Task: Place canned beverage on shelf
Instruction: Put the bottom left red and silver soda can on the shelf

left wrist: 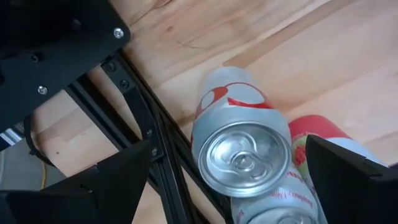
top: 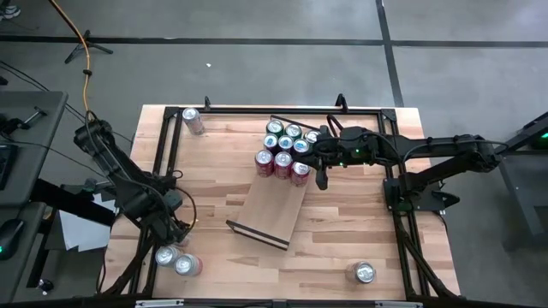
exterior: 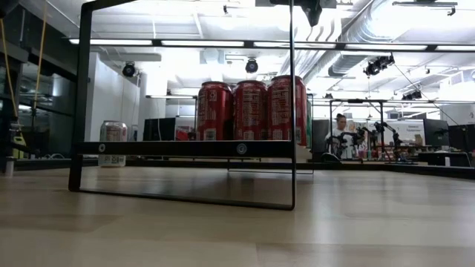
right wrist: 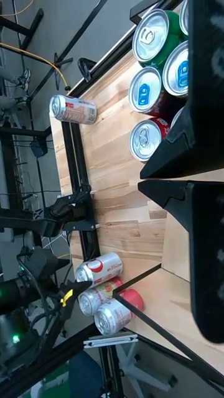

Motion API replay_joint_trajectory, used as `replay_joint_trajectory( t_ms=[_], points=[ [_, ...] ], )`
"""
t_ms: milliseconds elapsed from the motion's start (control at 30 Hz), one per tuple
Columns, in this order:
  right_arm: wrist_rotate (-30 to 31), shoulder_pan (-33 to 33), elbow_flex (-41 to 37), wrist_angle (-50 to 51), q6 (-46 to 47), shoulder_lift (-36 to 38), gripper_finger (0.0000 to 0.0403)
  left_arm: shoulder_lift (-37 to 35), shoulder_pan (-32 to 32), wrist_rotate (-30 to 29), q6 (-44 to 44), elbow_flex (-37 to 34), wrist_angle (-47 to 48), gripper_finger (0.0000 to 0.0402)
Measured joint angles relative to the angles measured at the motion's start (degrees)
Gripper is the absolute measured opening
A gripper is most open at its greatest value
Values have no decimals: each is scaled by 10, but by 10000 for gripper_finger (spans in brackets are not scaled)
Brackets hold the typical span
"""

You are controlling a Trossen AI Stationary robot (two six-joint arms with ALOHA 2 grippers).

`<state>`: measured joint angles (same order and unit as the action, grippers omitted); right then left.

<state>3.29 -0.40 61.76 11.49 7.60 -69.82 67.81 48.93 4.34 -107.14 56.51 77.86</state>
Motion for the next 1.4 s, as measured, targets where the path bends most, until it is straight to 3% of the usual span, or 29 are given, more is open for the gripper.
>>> replay_joint_trajectory(
  t_ms=[633, 900, 1400],
  points=[
    [29, 0, 0, 1, -1, 0, 0, 96, 0, 32, 51, 0, -32, 349],
    [29, 0, 0, 1, -1, 0, 0, 94, -1, 65, 58, -63, -149, 348],
    [30, 0, 0, 1, -1, 0, 0, 94, -2, 37, 54, -83, -150, 349]
  ],
)
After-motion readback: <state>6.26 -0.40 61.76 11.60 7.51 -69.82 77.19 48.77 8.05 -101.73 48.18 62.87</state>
